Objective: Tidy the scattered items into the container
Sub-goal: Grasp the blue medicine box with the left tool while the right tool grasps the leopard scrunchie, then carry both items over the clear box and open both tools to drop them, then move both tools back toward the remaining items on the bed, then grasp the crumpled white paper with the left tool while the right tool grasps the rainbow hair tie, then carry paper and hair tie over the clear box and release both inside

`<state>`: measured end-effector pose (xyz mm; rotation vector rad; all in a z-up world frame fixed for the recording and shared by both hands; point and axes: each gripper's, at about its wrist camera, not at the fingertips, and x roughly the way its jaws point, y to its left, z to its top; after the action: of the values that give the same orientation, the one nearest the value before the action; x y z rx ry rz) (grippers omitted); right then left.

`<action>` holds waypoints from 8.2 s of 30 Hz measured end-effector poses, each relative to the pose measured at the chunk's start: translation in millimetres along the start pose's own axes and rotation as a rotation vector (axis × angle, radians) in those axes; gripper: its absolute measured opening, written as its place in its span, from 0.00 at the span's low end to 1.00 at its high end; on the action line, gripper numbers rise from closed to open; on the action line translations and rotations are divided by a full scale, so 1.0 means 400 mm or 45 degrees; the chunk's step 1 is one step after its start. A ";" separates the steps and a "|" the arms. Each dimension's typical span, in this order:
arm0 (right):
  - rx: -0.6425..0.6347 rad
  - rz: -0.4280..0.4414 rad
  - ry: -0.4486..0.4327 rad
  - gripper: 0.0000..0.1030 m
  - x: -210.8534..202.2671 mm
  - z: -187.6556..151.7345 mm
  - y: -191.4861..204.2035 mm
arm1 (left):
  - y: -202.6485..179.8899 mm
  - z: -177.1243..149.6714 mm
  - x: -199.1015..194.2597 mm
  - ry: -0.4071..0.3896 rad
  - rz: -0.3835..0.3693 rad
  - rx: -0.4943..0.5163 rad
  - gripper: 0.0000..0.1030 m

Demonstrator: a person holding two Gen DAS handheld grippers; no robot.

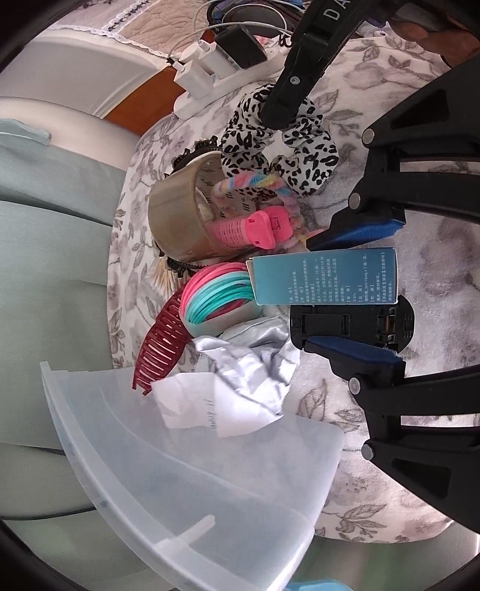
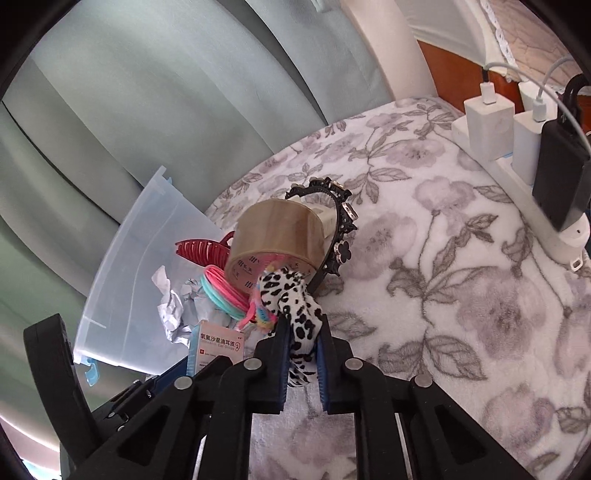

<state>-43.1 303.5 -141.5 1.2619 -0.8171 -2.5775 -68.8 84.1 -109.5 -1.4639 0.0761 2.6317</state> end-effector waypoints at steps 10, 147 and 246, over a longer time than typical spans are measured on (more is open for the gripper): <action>-0.025 -0.026 -0.110 0.13 -0.121 -0.003 0.046 | -0.004 -0.001 -0.121 -0.104 -0.058 0.015 0.47; -0.117 0.089 -0.174 0.61 -0.227 0.061 0.211 | 0.183 0.087 -0.397 -0.336 -0.150 -0.178 0.60; -0.143 0.104 -0.170 0.09 -0.249 0.054 0.192 | 0.038 0.049 -0.302 -0.309 -0.112 -0.073 0.31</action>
<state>-4.0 284.4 -21.5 1.0139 -0.7186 -2.6239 -24.3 60.3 3.2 -1.1233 -0.0857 2.7357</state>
